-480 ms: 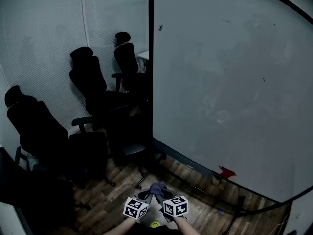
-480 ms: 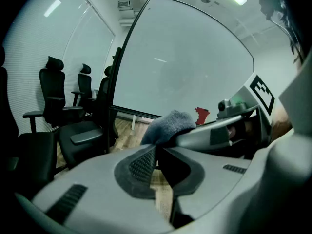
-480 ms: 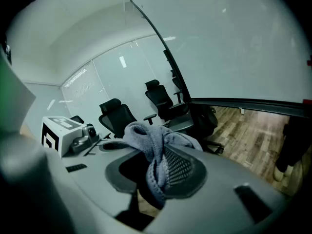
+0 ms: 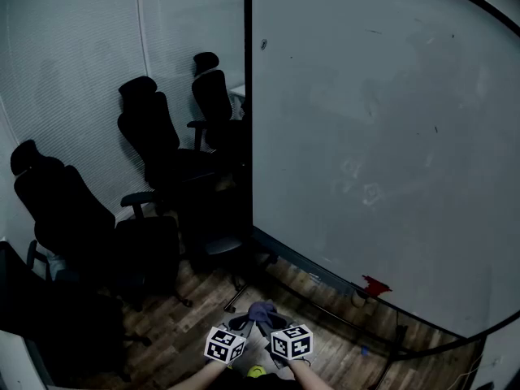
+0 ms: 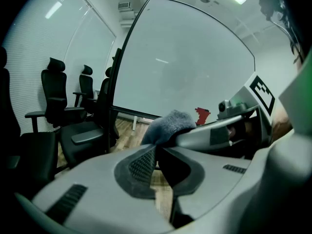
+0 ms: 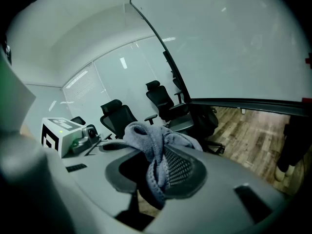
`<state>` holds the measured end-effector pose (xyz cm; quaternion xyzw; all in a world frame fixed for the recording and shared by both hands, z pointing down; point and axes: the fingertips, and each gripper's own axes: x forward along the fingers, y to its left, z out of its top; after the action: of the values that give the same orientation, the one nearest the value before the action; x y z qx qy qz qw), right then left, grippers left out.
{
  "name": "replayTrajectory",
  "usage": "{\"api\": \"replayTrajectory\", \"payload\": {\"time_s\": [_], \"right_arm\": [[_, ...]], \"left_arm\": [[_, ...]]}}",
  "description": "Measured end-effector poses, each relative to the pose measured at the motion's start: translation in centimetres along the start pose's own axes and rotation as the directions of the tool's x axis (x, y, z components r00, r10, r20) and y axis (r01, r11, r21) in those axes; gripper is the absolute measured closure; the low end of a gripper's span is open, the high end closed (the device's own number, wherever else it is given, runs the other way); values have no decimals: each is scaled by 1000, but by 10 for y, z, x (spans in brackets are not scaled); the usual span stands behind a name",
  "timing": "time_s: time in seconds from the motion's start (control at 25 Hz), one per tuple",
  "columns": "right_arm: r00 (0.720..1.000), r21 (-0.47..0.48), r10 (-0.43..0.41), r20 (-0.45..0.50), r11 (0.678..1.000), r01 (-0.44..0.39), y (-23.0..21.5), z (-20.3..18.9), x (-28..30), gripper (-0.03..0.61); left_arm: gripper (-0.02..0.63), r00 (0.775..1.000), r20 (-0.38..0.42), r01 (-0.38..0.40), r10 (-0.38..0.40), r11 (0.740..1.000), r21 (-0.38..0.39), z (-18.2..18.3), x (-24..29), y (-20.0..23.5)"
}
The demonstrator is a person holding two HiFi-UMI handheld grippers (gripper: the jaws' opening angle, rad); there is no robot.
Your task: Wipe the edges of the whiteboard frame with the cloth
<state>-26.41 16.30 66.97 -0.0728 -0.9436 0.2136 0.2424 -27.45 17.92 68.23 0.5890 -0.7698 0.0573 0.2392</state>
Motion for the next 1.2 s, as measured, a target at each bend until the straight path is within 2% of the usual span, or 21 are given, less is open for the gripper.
{"api": "replayTrajectory", "payload": {"time_s": [0.44, 0.84, 1.2], "right_arm": [[1000, 17, 14, 7, 1000, -14, -3, -5, -5, 494], [1000, 6, 26, -9, 1000, -26, -5, 9, 18, 494], [1000, 10, -25, 4, 1000, 25, -27, 42, 45, 494]], "left_arm": [[594, 1000, -15, -18, 18, 1000, 9, -4, 0, -7], [594, 999, -9, -36, 36, 999, -1, 6, 6, 18], [594, 1000, 8, 13, -13, 1000, 8, 33, 35, 47]]}}
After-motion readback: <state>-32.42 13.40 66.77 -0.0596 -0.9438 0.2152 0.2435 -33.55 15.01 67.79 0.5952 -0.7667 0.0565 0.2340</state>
